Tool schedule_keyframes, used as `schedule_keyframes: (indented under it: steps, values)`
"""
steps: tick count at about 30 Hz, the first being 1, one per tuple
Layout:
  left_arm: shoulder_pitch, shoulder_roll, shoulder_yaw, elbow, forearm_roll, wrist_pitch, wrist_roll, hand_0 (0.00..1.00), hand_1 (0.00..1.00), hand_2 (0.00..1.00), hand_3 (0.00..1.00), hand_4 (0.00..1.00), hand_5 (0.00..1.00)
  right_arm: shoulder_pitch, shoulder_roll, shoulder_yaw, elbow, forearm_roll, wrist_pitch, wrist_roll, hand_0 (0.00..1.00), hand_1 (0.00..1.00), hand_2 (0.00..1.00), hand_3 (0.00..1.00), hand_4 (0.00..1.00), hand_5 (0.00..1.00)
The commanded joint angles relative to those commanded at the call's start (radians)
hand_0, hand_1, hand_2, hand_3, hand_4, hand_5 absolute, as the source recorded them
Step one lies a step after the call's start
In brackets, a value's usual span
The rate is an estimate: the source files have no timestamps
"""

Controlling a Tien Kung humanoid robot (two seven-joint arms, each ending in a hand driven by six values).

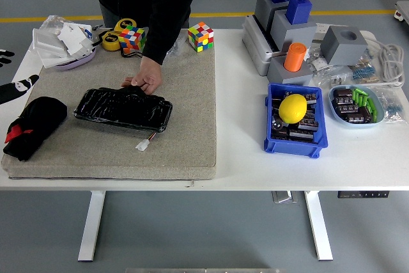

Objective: Pick the rag up,wipe the panel,place it on the desk

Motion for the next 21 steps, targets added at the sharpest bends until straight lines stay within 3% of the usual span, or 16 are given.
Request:
schedule_keyframes:
  steps: [21]
  values:
    - [0.003, -0.001, 0.001, -0.004, -0.001, -0.005, 0.004, 0.609, 0.688, 0.687, 0.702, 0.908, 0.431, 0.003, -0.002, 0.003, -0.001, 0.0, 0.002, 0.0, 0.728, 0.643, 0.678, 0.623, 0.998, 0.614]
